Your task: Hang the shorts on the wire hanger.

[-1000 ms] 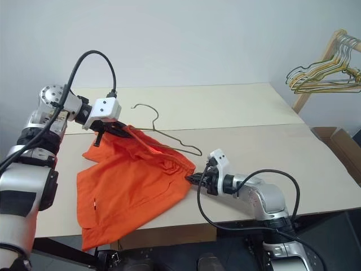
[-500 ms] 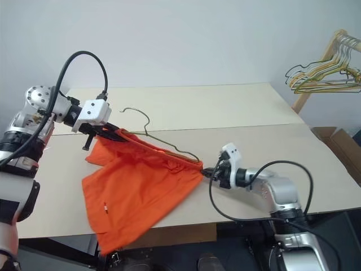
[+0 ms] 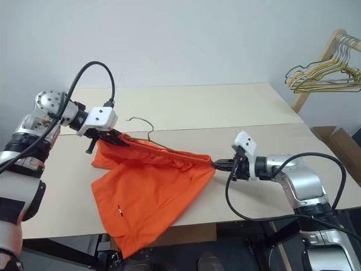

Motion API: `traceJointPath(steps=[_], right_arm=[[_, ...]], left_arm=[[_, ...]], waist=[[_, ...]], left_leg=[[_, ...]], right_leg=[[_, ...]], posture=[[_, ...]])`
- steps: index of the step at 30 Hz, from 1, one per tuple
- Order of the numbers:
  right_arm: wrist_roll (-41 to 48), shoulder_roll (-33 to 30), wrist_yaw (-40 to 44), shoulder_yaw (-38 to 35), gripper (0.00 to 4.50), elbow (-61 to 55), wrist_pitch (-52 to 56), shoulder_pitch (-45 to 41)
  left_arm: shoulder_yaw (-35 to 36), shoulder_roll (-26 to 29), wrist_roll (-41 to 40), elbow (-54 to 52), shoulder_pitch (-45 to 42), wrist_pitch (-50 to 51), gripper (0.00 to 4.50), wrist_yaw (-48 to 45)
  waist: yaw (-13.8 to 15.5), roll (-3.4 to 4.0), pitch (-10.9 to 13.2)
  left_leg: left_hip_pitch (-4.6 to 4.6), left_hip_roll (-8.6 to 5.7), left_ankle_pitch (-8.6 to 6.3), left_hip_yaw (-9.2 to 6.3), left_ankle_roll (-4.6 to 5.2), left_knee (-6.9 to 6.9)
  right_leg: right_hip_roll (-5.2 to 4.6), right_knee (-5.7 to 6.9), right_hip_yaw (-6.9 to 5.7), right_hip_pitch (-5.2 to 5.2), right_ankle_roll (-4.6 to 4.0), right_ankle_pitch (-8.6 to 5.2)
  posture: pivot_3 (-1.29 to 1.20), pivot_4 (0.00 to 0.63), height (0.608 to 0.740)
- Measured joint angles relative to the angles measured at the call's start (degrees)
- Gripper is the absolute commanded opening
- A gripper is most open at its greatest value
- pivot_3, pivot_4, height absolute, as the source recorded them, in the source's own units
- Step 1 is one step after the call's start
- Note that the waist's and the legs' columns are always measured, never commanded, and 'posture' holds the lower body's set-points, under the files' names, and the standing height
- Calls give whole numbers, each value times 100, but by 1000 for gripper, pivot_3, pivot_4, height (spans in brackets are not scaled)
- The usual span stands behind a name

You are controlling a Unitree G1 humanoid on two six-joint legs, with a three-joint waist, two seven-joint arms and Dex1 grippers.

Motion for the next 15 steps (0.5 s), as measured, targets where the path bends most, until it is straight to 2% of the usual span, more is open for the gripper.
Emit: traceJointPath(steps=[7,15], right_arm=[[-226,-232,13,143,30,-685,-76,-841],[-778,-247,-38,684,30,-841,-195,-1052]], left_arm=[[302,-310,176,-192,143,37,0,177],[474,-643,390,-393,220,157,0,631]], waist=[[12,0,0],[10,0,0]], left_leg=[[-3,0,0,1,0,0],[-2,-1,0,1,0,2]], right_leg=[[-2,-3,-2,1,0,0],[-2,-1,-1,0,0,0]], posture=[[-84,0,740],[-82,0,740]])
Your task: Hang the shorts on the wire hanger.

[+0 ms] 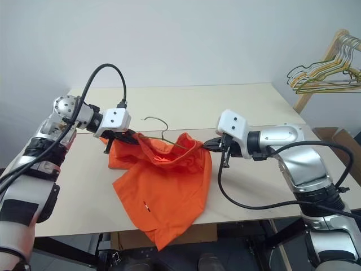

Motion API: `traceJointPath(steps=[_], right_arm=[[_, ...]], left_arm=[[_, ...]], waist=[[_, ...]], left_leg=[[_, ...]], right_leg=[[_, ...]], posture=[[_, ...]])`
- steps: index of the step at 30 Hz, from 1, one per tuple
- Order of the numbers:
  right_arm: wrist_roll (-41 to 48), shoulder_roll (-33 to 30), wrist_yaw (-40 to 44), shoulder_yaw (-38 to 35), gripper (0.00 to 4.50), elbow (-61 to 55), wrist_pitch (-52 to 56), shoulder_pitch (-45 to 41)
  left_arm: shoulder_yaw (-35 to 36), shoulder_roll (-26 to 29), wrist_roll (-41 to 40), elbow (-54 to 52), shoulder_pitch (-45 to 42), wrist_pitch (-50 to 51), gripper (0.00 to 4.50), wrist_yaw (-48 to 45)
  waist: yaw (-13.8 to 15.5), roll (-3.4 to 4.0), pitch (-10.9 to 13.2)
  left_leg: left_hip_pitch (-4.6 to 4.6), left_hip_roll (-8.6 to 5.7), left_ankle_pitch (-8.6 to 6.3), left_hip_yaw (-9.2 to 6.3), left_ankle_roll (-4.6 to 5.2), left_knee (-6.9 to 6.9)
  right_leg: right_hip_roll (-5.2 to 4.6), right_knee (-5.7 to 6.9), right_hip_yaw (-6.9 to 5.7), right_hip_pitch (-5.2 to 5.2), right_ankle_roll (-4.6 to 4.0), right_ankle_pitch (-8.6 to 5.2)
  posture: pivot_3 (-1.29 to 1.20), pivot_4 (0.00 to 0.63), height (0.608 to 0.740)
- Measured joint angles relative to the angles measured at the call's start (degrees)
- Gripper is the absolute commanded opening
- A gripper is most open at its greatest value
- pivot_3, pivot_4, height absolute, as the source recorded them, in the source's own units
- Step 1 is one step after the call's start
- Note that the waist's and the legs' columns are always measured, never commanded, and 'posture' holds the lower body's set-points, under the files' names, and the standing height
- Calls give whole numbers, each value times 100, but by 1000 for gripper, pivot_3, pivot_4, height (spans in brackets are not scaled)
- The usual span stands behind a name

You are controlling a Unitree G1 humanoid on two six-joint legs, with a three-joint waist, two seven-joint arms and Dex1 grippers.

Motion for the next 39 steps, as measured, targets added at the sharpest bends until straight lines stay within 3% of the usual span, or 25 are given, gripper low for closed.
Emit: traceJointPath(steps=[8,11,17,22,29,39], right_arm=[[-727,155,-265,419,30,24,-346,-222],[-967,121,-213,496,678,22,-792,-135],[-1017,-37,22,499,2755,135,-945,34],[-1039,58,13,481,2755,451,-871,34],[-354,581,51,144,2755,735,-230,31],[-182,689,-84,63,2755,760,161,-19]], left_arm=[[136,-112,27,-247,134,100,0,36],[274,-188,-9,-320,208,195,0,60],[395,-195,-8,-474,291,218,0,61],[460,-205,-9,-570,348,226,0,59],[554,-277,-151,-728,466,265,0,-11],[559,-279,-178,-833,512,271,0,-115]], waist=[[-16,0,0],[-11,0,0],[-26,0,0],[-32,0,0],[-31,0,0],[-33,0,0]], left_leg=[[0,-1,0,0,0,0],[-1,-2,0,0,0,1],[4,-1,0,0,0,0],[5,1,0,0,0,-1],[4,-1,0,-1,0,0],[5,-1,0,-1,0,0]], right_leg=[[-1,1,0,0,0,0],[-2,0,0,0,0,0],[0,2,0,1,-1,0],[1,1,0,1,-1,0],[-1,2,0,3,-2,1],[-1,2,0,3,-1,1]], posture=[[-89,0,740],[-89,0,740],[-93,0,740],[-96,0,740],[-97,0,740],[-99,0,740]])
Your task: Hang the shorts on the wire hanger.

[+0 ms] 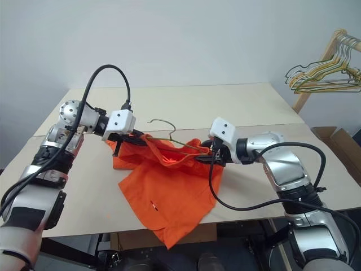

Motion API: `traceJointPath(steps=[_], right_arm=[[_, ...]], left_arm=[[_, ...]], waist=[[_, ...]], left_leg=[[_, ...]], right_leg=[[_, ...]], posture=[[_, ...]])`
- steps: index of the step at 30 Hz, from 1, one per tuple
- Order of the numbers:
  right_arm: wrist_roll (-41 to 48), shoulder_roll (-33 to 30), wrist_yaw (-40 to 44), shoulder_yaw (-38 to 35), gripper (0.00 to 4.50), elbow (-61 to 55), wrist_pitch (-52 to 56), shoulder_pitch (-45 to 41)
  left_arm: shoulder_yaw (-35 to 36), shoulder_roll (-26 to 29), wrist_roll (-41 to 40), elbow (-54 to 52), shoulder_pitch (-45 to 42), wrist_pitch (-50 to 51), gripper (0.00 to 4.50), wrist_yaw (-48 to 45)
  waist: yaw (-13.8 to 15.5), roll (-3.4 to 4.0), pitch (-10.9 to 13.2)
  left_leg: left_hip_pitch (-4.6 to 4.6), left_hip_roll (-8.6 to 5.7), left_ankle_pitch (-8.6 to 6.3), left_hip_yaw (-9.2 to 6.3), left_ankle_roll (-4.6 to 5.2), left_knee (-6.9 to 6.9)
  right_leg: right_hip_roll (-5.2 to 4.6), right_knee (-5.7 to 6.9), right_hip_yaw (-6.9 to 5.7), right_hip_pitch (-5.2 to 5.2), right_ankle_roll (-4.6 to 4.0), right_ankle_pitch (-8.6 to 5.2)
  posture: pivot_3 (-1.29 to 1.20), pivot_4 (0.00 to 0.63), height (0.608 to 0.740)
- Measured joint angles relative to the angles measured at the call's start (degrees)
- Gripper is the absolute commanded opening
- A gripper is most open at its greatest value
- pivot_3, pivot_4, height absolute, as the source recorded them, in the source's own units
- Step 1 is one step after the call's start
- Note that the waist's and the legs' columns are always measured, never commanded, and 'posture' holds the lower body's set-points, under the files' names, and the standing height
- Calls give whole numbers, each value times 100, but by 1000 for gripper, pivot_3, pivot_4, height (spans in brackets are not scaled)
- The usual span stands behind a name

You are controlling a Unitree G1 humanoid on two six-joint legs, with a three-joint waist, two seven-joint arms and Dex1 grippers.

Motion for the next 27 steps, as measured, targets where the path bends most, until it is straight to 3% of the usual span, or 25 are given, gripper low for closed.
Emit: traceJointPath(steps=[13,21,27], right_arm=[[-51,-34,21,166,2755,-211,77,110],[8,-7,61,360,199,-414,278,235],[0,0,78,381,128,-491,320,257]], left_arm=[[-71,96,51,-291,63,251,0,-353],[-72,106,49,-455,191,382,0,-458],[-72,133,88,-481,215,313,0,-446]], waist=[[-7,0,0],[-4,0,0],[-5,0,0]], left_leg=[[0,0,0,0,0,0],[-1,0,0,0,0,0],[0,1,0,-1,0,0]], right_leg=[[1,0,0,0,0,0],[1,0,0,0,0,0],[1,0,0,0,0,0]], posture=[[-95,0,740],[-100,0,740],[-103,0,740]])
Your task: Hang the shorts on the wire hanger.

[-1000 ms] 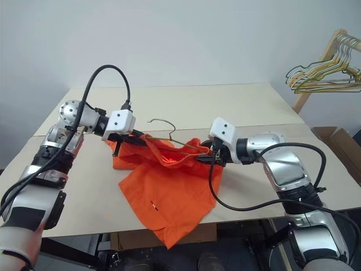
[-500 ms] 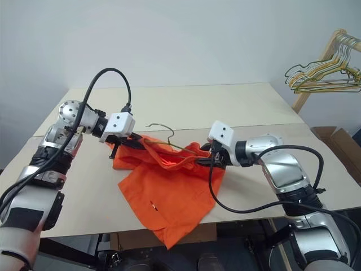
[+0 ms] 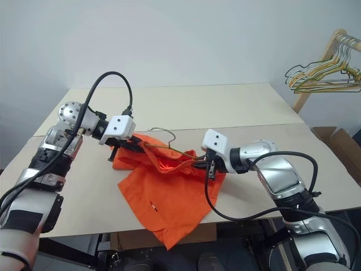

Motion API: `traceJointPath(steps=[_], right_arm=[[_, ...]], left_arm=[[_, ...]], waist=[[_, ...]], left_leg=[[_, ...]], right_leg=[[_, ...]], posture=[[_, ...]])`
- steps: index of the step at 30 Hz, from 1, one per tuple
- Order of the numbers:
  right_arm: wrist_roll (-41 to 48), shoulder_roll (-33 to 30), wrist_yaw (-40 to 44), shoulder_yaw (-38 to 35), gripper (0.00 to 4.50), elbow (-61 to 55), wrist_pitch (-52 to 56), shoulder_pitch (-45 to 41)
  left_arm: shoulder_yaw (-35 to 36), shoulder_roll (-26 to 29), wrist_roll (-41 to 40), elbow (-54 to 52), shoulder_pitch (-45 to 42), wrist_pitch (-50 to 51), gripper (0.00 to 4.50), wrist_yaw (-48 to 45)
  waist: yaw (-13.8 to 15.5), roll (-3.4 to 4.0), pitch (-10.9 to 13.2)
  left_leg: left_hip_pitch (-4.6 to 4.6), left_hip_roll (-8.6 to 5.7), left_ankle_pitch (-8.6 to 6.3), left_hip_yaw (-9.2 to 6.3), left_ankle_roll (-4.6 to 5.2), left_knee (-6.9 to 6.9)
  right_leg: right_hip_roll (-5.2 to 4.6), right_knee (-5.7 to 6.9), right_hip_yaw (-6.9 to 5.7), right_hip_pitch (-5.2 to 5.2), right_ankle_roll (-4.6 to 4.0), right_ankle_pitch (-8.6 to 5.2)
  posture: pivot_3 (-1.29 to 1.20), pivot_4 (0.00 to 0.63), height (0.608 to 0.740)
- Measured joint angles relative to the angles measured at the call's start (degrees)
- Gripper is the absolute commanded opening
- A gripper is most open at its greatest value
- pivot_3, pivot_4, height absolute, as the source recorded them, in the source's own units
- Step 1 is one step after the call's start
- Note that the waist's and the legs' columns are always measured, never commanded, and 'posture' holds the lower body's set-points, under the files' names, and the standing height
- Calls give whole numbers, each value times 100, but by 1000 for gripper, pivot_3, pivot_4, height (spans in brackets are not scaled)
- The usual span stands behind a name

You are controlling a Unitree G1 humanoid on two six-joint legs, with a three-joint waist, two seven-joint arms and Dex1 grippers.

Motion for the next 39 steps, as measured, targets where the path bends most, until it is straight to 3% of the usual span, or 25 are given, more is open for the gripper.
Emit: traceJointPath(steps=[3,4,18,27,34,39], right_arm=[[-7,-1,-35,21,127,-13,20,1],[7,-11,-49,20,126,-41,59,1],[579,-1214,686,-787,124,-164,149,23],[1255,-1908,828,-1581,124,-129,1017,-304],[1366,-1955,353,-1658,124,-199,1740,-156],[1534,-1956,-363,-2142,124,-285,2684,27]], left_arm=[[0,-23,112,70,1,-153,0,176],[1,-46,113,206,-3,-213,654,238],[374,340,121,1500,-134,-618,4500,581],[772,375,58,1790,-157,-595,4500,977],[1634,-35,-1187,1249,-124,310,4500,759],[2087,-189,-2174,100,224,1318,4500,611]], waist=[[1,0,0],[1,0,0],[5,0,0],[1,1,0],[-52,1,0],[-181,1,0]], left_leg=[[0,-1,0,0,0,0],[1,0,0,0,0,0],[-1,0,0,1,0,0],[-1,1,0,2,0,0],[-8,1,0,2,0,-1],[-11,-1,-1,1,0,-1]], right_leg=[[0,0,0,0,0,0],[0,1,0,0,0,0],[-1,-2,-1,-1,1,0],[-3,-3,-2,-1,1,0],[-6,-1,-2,-8,1,-1],[-12,-1,1,-8,2,-1]], posture=[[-107,0,740],[-109,0,740],[-120,0,740],[-153,0,740],[-189,0,740],[-213,0,740]])
